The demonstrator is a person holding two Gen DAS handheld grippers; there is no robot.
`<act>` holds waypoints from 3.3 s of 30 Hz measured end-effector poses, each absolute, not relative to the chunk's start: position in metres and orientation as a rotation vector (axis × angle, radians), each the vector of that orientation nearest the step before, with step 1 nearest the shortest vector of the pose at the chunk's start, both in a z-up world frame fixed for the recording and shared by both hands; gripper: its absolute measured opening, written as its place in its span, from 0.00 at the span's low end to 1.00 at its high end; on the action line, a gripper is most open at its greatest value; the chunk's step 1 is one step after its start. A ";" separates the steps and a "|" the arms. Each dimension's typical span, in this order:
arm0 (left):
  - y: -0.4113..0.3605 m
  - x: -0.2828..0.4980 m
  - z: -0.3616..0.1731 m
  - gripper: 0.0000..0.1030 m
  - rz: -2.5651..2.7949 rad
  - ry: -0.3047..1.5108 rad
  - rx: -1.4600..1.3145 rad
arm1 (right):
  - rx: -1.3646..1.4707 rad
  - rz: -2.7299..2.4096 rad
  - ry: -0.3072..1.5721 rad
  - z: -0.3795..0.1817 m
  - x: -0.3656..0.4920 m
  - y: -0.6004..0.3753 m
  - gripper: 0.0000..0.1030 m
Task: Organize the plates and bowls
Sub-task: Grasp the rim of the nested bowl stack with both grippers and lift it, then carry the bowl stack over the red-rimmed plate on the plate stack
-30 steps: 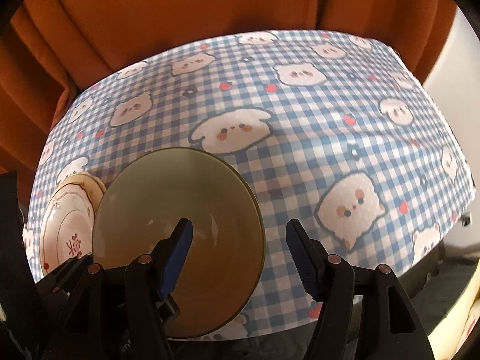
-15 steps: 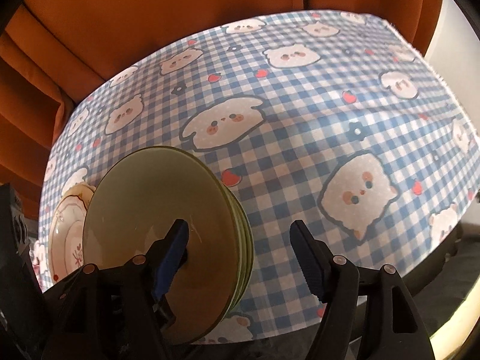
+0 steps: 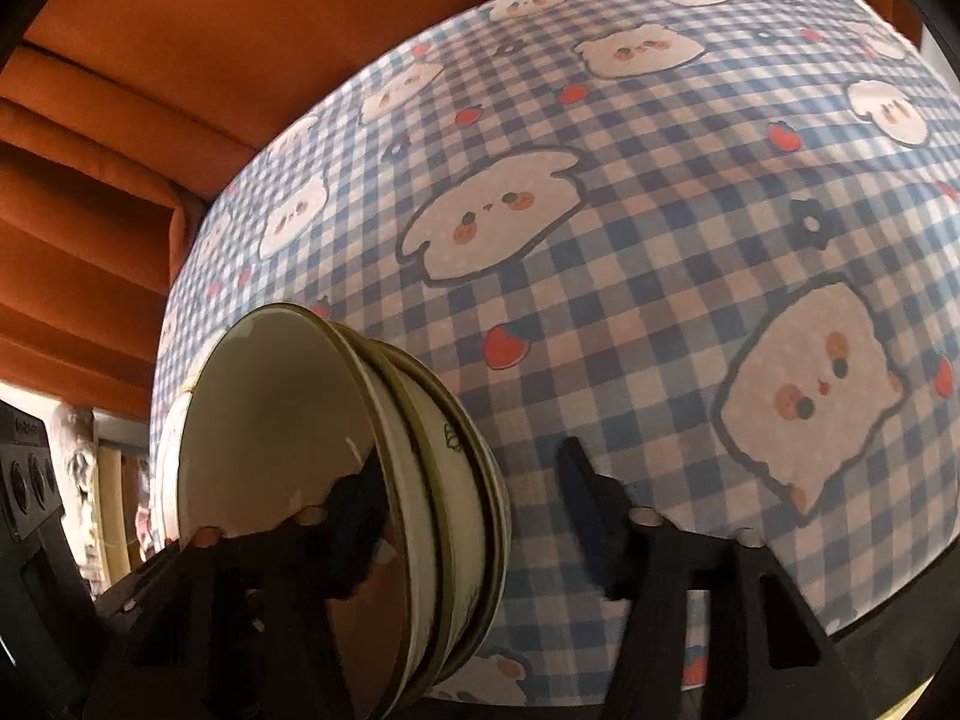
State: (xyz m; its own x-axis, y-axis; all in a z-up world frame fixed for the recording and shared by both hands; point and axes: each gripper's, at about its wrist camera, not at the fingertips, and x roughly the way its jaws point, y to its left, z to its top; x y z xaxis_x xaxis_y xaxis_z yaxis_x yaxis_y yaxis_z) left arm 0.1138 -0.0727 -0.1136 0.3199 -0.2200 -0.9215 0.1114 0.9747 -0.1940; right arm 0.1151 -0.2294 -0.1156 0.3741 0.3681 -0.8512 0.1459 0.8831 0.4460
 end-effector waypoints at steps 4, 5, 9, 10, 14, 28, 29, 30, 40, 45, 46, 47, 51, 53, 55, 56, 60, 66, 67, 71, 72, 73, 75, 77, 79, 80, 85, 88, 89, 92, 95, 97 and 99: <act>-0.073 0.112 -0.113 0.53 -0.186 1.223 -0.130 | 0.486 0.194 1.211 -0.114 0.120 -0.228 0.36; -0.073 0.111 -0.113 0.52 -0.176 1.222 -0.139 | 0.479 0.203 1.217 -0.113 0.122 -0.227 0.36; -0.075 0.106 -0.111 0.50 -0.142 1.210 -0.154 | 0.451 0.218 1.232 -0.112 0.127 -0.225 0.36; -0.075 0.105 -0.110 0.50 -0.132 1.207 -0.161 | 0.441 0.219 1.233 -0.112 0.129 -0.226 0.36; -0.077 0.102 -0.109 0.50 -0.106 1.199 -0.191 | 0.395 0.232 1.219 -0.106 0.128 -0.225 0.36; -0.079 0.099 -0.092 0.50 -0.132 1.181 -0.217 | 0.393 0.222 1.197 -0.087 0.117 -0.235 0.36; -0.078 0.098 -0.090 0.50 -0.138 1.176 -0.215 | 0.389 0.217 1.189 -0.082 0.116 -0.235 0.36; -0.077 0.098 -0.086 0.50 -0.146 1.166 -0.212 | 0.388 0.212 1.180 -0.077 0.115 -0.234 0.36; -0.045 0.093 -0.060 0.50 -0.208 1.100 -0.217 | 0.381 0.159 1.103 -0.041 0.104 -0.201 0.36; -0.018 0.088 -0.054 0.50 -0.227 1.078 -0.219 | 0.373 0.142 1.079 -0.032 0.099 -0.176 0.36; -0.014 0.087 -0.053 0.50 -0.229 1.076 -0.221 | 0.372 0.141 1.077 -0.031 0.097 -0.172 0.36; -0.007 0.086 -0.053 0.50 -0.231 1.074 -0.223 | 0.369 0.139 1.075 -0.030 0.095 -0.166 0.36; 0.015 0.081 -0.053 0.50 -0.234 1.055 -0.233 | 0.362 0.136 1.072 -0.027 0.092 -0.142 0.36; 0.028 0.078 -0.053 0.50 -0.233 1.050 -0.238 | 0.356 0.136 1.071 -0.025 0.090 -0.129 0.36; 0.041 0.075 -0.053 0.50 -0.229 1.045 -0.244 | 0.351 0.140 1.068 -0.025 0.087 -0.117 0.36; 0.049 0.072 -0.053 0.50 -0.224 1.043 -0.249 | 0.351 0.140 1.068 -0.025 0.087 -0.112 0.36; 0.073 0.067 -0.057 0.50 -0.203 1.037 -0.265 | 0.342 0.161 1.071 -0.026 0.086 -0.083 0.36; 0.109 0.064 -0.066 0.50 -0.172 1.045 -0.282 | 0.330 0.188 1.085 -0.033 0.088 -0.047 0.36; 0.115 0.064 -0.068 0.50 -0.167 1.048 -0.284 | 0.329 0.193 1.091 -0.035 0.090 -0.039 0.36; 0.132 0.067 -0.074 0.50 -0.154 1.062 -0.290 | 0.327 0.203 1.109 -0.041 0.094 -0.020 0.36; 0.135 0.068 -0.076 0.50 -0.153 1.066 -0.292 | 0.326 0.204 1.113 -0.043 0.096 -0.016 0.36; 0.137 0.069 -0.077 0.50 -0.153 1.070 -0.294 | 0.327 0.204 1.118 -0.045 0.097 -0.012 0.36; 0.142 0.073 -0.081 0.50 -0.154 1.082 -0.297 | 0.326 0.200 1.130 -0.049 0.101 -0.006 0.36; 0.144 0.076 -0.084 0.50 -0.157 1.094 -0.299 | 0.326 0.195 1.140 -0.052 0.105 -0.002 0.36; 0.146 0.080 -0.089 0.50 -0.160 1.111 -0.304 | 0.324 0.190 1.150 -0.055 0.107 0.000 0.36; 0.147 0.082 -0.091 0.50 -0.160 1.118 -0.307 | 0.323 0.185 1.160 -0.057 0.110 0.002 0.36; 0.147 0.092 -0.101 0.50 -0.169 1.155 -0.310 | 0.322 0.164 1.202 -0.069 0.118 0.004 0.36; 0.147 0.096 -0.102 0.50 -0.177 1.150 -0.305 | 0.320 0.158 1.200 -0.070 0.121 0.002 0.36; 0.146 0.097 -0.102 0.50 -0.178 1.147 -0.299 | 0.318 0.155 1.198 -0.070 0.122 0.002 0.36; 0.145 0.100 -0.102 0.50 -0.184 1.140 -0.284 | 0.314 0.145 1.196 -0.070 0.125 0.001 0.36; 0.145 0.100 -0.103 0.50 -0.190 1.137 -0.264 | 0.306 0.136 1.194 -0.071 0.126 0.001 0.36; 0.145 0.102 -0.104 0.50 -0.198 1.137 -0.261 | 0.296 0.128 1.190 -0.071 0.125 0.002 0.36; 0.146 0.101 -0.105 0.49 -0.211 1.132 -0.250 | 0.291 0.114 1.186 -0.072 0.124 0.003 0.36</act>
State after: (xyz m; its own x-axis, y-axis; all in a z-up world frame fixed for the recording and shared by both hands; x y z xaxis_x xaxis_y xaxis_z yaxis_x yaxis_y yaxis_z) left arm 0.1015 0.1459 -0.1053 0.4106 -0.2913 -0.8641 0.0394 0.9524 -0.3023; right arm 0.1236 0.0034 -0.0716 0.3747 0.2392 -0.8958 0.0650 0.9570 0.2828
